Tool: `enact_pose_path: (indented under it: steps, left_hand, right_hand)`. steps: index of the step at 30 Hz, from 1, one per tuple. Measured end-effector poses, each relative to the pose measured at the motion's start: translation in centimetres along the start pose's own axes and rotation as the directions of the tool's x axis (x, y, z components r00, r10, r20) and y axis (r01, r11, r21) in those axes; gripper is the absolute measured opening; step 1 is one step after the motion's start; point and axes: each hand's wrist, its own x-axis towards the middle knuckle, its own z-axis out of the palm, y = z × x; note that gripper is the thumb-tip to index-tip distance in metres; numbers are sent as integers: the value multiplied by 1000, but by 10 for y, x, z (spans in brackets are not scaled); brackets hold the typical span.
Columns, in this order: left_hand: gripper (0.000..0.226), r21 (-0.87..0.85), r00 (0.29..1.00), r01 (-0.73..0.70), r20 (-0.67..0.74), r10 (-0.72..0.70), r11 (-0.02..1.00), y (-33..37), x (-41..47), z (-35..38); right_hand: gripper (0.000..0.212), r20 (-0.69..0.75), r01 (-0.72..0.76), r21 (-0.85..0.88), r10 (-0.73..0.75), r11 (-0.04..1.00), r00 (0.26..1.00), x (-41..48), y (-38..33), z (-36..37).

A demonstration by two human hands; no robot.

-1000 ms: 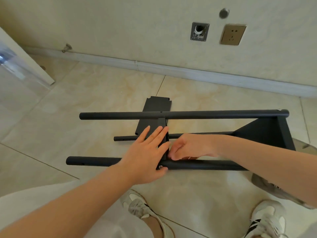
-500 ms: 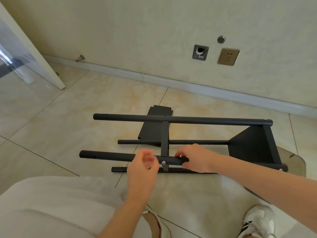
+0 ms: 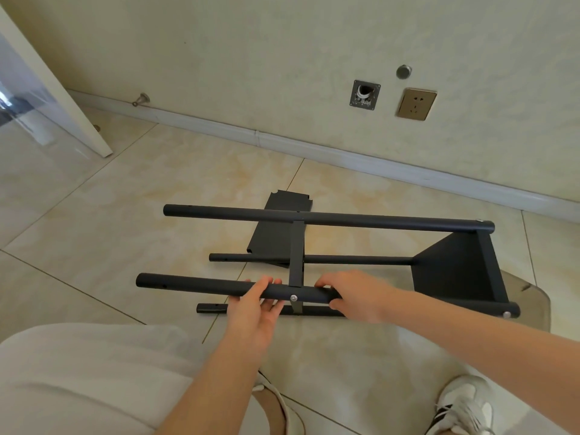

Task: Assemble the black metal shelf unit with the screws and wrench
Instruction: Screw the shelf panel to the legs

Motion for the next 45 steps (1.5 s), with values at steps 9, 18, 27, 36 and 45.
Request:
enact_pose_path:
  steps: [9,18,27,36,45]
  left_hand:
    - [62,7,998,-42,49,41,999,3,10,9]
    - [58,-9,993,-58,103,59,998,11,16,32]
    - [48,46,988,-74,143,67,996,35,17,61]
    - [62,196,955,-209,250,157,958,73,4,104]
    - [62,363,873,-429,402,277,827,120,-20,153]
  right_hand:
    - [32,-48,2,-198,-12,980,999,-1,1,-3]
    - [25,-108,2,-179,-22,984,994,2,11,-24]
    - [27,-198,12,-135,-39,991,980,9,9,-43]
    - [26,-326,55,13,-48,998,944,4,3,-72]
    - [29,-437,109,251,12,962,899,7,-12,-101]
